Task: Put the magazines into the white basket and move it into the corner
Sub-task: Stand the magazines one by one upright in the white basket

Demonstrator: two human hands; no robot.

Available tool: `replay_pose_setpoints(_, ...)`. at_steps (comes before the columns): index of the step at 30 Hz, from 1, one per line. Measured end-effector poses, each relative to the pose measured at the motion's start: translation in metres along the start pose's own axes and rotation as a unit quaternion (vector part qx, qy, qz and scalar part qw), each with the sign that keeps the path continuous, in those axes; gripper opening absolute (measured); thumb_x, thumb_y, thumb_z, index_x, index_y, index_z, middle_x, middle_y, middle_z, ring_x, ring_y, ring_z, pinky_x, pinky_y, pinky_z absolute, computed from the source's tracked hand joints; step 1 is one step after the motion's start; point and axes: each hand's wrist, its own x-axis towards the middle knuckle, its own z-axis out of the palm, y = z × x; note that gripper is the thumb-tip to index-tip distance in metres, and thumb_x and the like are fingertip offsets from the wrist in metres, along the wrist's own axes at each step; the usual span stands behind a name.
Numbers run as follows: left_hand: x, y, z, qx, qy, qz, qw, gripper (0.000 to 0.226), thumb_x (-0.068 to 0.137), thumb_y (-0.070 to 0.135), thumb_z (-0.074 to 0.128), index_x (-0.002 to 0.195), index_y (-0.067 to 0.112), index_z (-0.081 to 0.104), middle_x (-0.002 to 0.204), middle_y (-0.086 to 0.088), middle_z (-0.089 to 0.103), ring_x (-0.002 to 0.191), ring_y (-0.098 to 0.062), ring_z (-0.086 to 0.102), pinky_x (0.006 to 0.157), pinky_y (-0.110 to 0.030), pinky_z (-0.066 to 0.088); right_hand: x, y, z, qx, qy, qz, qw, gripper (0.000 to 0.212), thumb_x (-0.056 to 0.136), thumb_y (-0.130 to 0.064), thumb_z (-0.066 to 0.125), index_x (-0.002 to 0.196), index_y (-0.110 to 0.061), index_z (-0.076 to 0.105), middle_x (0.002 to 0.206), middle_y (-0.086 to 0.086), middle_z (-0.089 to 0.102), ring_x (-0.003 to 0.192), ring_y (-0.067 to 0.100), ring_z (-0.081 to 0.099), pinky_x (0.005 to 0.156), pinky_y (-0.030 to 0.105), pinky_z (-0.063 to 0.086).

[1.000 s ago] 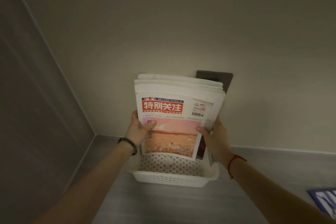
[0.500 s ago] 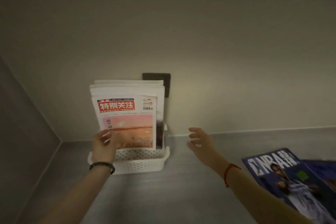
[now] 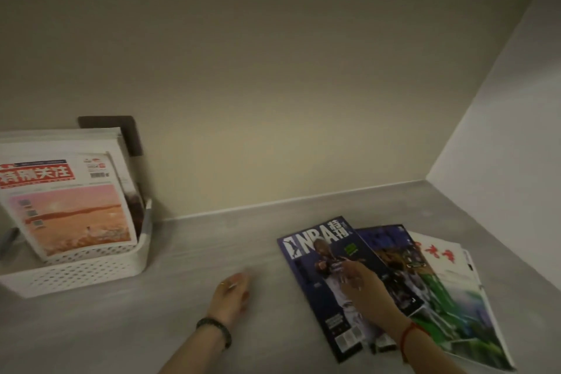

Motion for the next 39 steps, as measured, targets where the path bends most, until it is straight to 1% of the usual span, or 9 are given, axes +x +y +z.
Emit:
replay_pose_setpoints(4, -0.002, -0.025, 0.058, 0.013, -0.023, -0.037, 0.999, 0.022, 0.090, 0.019, 0.050, 0.068, 0.016, 0.051, 0.065, -0.004, 0.046, 0.059, -0.017, 0.042, 0.055, -0.027, 0.033, -0.010, 0.046, -0.030, 0.009, -0.029, 0.021, 0.999, 0.036, 0.086, -0.013, 0.057, 0.120, -0.016, 0.049, 0.111, 0.001, 0.058, 0.110, 0.021, 0.055, 0.099, 0.037, 0.044)
replay_pose_setpoints(9, 0.002, -0.046, 0.110, -0.019, -0.017, -0.066, 0.997, 0.017, 0.091, 0.017, 0.049, 0.077, 0.008, 0.048, 0.065, -0.006, 0.045, 0.053, -0.018, 0.038, 0.049, -0.024, 0.028, -0.006, 0.085, -0.049, -0.013, -0.073, 0.022, 0.997, 0.041, 0.087, -0.018, 0.058, 0.125, -0.016, 0.044, 0.125, 0.002, 0.053, 0.119, 0.020, 0.049, 0.099, 0.029, 0.040)
replay_pose_setpoints(12, 0.006, -0.052, 0.133, -0.063, -0.009, -0.062, 0.996, 0.014, 0.089, 0.014, 0.052, 0.079, 0.006, 0.059, 0.089, -0.012, 0.062, 0.081, -0.030, 0.059, 0.073, -0.039, 0.050, 0.001, 0.099, -0.057, -0.034, -0.102, 0.028, 0.994, 0.050, 0.087, -0.024, 0.057, 0.133, -0.019, 0.037, 0.139, 0.002, 0.043, 0.126, 0.019, 0.043, 0.103, 0.028, 0.037)
replay_pose_setpoints(16, 0.012, -0.052, 0.147, -0.053, 0.034, -0.059, 0.996, 0.021, 0.087, 0.009, 0.055, 0.102, -0.005, 0.059, 0.106, -0.019, 0.060, 0.106, -0.038, 0.057, 0.097, -0.050, 0.044, 0.009, 0.109, -0.064, -0.052, -0.130, 0.023, 0.990, 0.053, 0.087, -0.023, 0.057, 0.135, -0.021, 0.034, 0.142, 0.001, 0.041, 0.127, 0.018, 0.042, 0.105, 0.028, 0.036)
replay_pose_setpoints(19, 0.015, -0.053, 0.152, -0.045, 0.025, -0.073, 0.996, 0.030, 0.086, 0.007, 0.056, 0.110, -0.009, 0.056, 0.101, -0.019, 0.061, 0.099, -0.036, 0.057, 0.095, -0.050, 0.045, 0.014, 0.111, -0.067, -0.064, -0.141, 0.014, 0.988, 0.054, 0.088, -0.022, 0.055, 0.136, -0.022, 0.031, 0.143, 0.000, 0.039, 0.128, 0.018, 0.041, 0.104, 0.025, 0.034)
replay_pose_setpoints(23, 0.017, -0.058, 0.158, -0.049, 0.006, -0.086, 0.995, 0.032, 0.084, 0.004, 0.058, 0.113, -0.011, 0.054, 0.086, -0.018, 0.064, 0.071, -0.031, 0.058, 0.069, -0.041, 0.051, 0.019, 0.112, -0.069, -0.055, -0.162, 0.008, 0.985, 0.053, 0.087, -0.018, 0.054, 0.135, -0.020, 0.032, 0.133, 0.002, 0.047, 0.116, 0.018, 0.049, 0.098, 0.026, 0.039)
replay_pose_setpoints(27, 0.015, -0.062, 0.175, -0.002, -0.002, -0.047, 0.999, 0.039, 0.083, -0.004, 0.055, 0.121, -0.005, 0.046, 0.125, -0.026, 0.053, 0.110, -0.041, 0.054, 0.090, -0.048, 0.047, 0.022, 0.110, -0.066, -0.057, -0.181, -0.002, 0.982, 0.055, 0.087, -0.017, 0.055, 0.137, -0.021, 0.030, 0.132, 0.004, 0.050, 0.115, 0.019, 0.051, 0.098, 0.029, 0.039)
replay_pose_setpoints(34, 0.010, -0.035, 0.163, 0.078, -0.034, 0.079, 0.993, 0.049, 0.087, -0.009, 0.044, 0.132, 0.008, 0.037, 0.131, -0.021, 0.051, 0.118, -0.038, 0.050, 0.101, -0.052, 0.041, 0.030, 0.091, -0.064, -0.025, -0.082, 0.007, 0.996, 0.063, 0.085, -0.021, 0.060, 0.139, -0.017, 0.026, 0.131, 0.008, 0.051, 0.110, 0.021, 0.053, 0.091, 0.026, 0.042)
replay_pose_setpoints(39, 0.002, 0.007, 0.100, 0.073, -0.056, 0.175, 0.980, 0.047, 0.087, -0.010, 0.044, 0.129, 0.011, 0.041, 0.132, -0.017, 0.051, 0.120, -0.033, 0.050, 0.103, -0.049, 0.041, 0.044, 0.046, -0.054, 0.126, -0.037, -0.001, 0.991, 0.073, 0.084, -0.013, 0.060, 0.142, -0.015, 0.016, 0.136, 0.011, 0.045, 0.112, 0.023, 0.050, 0.100, 0.043, 0.042)
